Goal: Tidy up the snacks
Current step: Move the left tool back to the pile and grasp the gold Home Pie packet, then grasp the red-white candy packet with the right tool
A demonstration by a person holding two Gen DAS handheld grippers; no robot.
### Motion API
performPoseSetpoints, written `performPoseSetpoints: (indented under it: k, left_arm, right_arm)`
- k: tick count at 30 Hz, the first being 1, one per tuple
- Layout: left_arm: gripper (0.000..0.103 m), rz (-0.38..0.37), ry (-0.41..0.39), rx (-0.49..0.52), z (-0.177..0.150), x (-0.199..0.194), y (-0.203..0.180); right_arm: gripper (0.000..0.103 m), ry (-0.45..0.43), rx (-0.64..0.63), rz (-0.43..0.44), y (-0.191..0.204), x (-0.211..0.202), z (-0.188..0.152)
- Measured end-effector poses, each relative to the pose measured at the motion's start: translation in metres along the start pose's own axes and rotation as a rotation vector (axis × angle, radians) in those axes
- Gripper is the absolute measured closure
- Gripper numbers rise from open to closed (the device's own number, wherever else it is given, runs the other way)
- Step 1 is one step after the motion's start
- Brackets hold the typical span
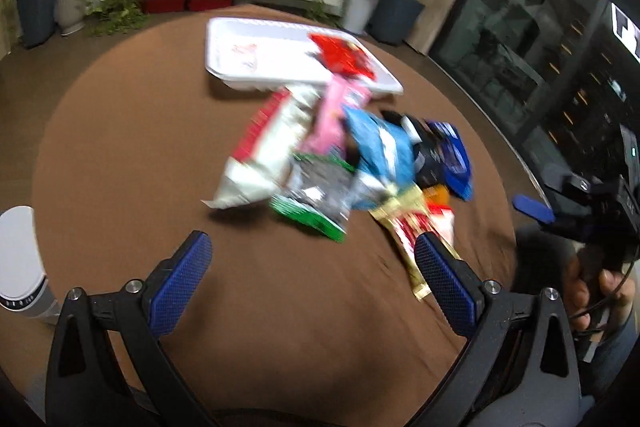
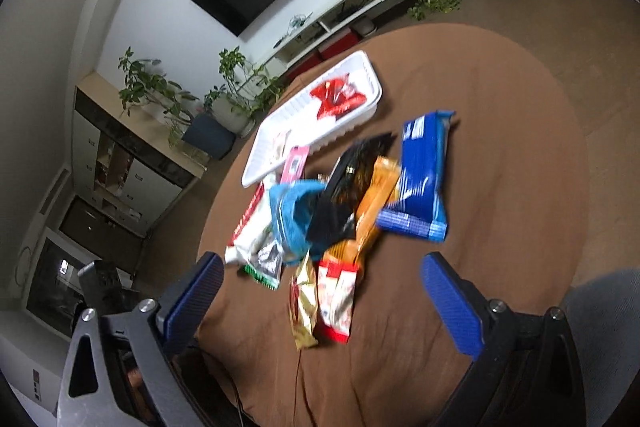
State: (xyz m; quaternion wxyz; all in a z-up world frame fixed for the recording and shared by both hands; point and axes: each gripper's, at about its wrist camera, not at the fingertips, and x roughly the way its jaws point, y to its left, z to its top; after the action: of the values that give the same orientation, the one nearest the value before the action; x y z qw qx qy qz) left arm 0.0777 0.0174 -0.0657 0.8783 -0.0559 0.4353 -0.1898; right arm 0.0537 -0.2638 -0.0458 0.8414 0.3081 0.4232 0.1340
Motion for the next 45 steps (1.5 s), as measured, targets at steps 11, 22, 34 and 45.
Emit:
performPoseSetpoints:
  k: [11,22,34,45]
  left_arm:
    - [0.002,-0.006,0.035,0.066,0.005,0.029,-0.073]
    - [0.030,0.061,0.152,0.112,0.014,0.084,-0.092]
    - [0.059,0.112,0.211,0.189,0.008,0.088,-0.081]
    - [0.074,0.090,0.197,0.196,0.009,0.085,-0.072]
  right_arm:
    - [0.008,-0.032,-0.072,-0.132,0.003,0.000,-0.014]
    - [0.011,-0.030,-0.066,-0.134,-0.004,-0.005,-0.018]
    - [0.011,0.001,-0.102,-0.162,0.003,0.005,-0.025]
    - [0.011,0.051,-0.124,-0.217,0.009,0.022,-0.033]
